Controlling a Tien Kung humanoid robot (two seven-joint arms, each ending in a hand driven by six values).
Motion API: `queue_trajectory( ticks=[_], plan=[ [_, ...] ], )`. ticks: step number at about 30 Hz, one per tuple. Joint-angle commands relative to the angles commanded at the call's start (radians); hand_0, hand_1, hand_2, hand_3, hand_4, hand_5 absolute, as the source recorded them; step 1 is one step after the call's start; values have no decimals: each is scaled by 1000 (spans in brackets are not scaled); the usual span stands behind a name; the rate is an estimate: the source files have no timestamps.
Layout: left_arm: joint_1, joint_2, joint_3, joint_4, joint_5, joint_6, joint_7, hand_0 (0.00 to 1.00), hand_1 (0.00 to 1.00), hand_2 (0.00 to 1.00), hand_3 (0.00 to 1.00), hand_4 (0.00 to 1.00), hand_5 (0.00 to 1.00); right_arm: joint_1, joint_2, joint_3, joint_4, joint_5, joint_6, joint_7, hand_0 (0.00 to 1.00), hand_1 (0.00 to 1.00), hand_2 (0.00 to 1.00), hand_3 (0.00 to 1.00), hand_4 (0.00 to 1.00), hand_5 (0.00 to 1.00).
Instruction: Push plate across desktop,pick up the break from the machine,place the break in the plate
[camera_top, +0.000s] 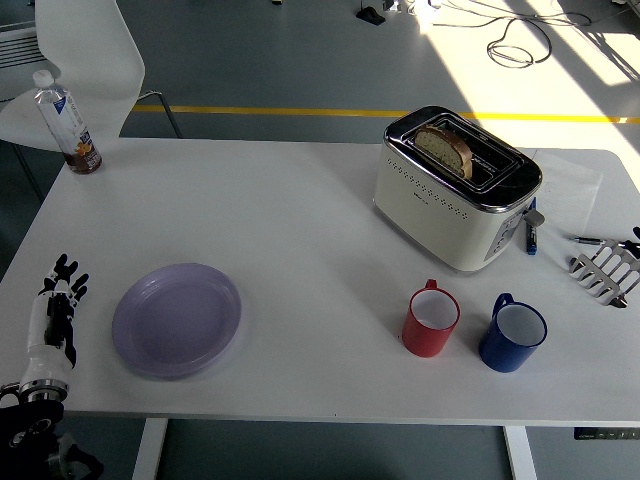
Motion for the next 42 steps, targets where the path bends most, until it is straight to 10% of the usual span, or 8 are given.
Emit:
queue_trajectory(
  ticks=[42],
  plan=[
    [-7,0,103,34,-59,-16,-4,895,910,970,968,547,998,-1,1,7,1,1,-1,0,789,729,725,721,476,653]
  ],
)
